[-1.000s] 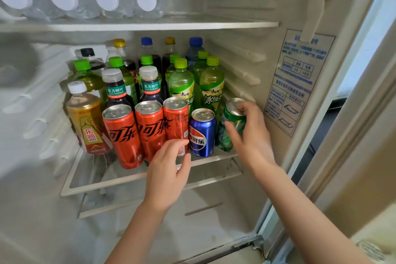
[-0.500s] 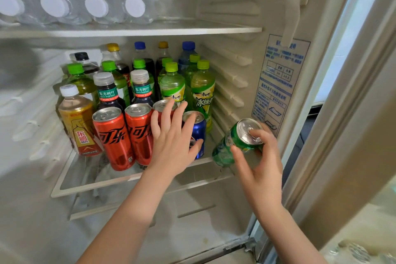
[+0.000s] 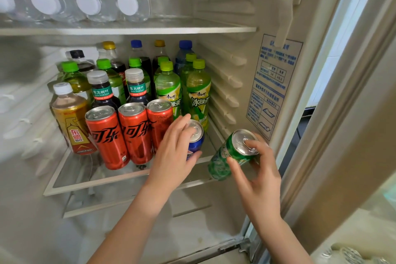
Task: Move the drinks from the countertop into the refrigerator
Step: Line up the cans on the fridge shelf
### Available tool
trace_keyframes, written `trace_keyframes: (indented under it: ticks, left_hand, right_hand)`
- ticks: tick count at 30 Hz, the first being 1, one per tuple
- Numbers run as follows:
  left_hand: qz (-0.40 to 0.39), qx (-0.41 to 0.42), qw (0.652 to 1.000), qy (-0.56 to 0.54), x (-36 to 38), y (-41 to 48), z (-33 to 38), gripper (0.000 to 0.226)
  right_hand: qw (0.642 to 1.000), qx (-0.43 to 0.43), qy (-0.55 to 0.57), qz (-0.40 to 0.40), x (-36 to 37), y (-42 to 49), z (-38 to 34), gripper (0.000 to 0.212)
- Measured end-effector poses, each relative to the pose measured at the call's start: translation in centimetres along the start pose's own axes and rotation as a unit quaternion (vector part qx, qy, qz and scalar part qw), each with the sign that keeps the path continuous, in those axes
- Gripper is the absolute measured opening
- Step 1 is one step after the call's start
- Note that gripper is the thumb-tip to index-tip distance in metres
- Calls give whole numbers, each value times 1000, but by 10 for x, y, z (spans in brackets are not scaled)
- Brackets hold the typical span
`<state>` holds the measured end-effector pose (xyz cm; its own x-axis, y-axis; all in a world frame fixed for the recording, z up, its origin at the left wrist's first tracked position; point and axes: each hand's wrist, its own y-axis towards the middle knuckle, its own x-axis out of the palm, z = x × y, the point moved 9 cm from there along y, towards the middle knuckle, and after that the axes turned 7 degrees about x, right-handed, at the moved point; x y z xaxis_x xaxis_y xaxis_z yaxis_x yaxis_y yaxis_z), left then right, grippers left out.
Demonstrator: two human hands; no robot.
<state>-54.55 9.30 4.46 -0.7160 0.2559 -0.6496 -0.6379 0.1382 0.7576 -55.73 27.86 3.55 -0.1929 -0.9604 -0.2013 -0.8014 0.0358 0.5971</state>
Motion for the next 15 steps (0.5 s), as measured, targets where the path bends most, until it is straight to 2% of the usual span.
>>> trace_keyframes:
  ticks: [7, 11, 15]
  left_hand:
    - [21, -33, 996, -86, -12, -7, -2, 62]
    - [75, -68, 983, -152, -51, -22, -9, 63]
    - [132, -119, 977, -116, -109, -51, -29, 55]
  right_hand:
    - [1000, -20, 7, -16, 2, 6, -11, 41]
    - [997, -36, 51, -52, 12, 13, -29, 41]
    - [989, -80, 78, -96, 35, 15, -54, 44]
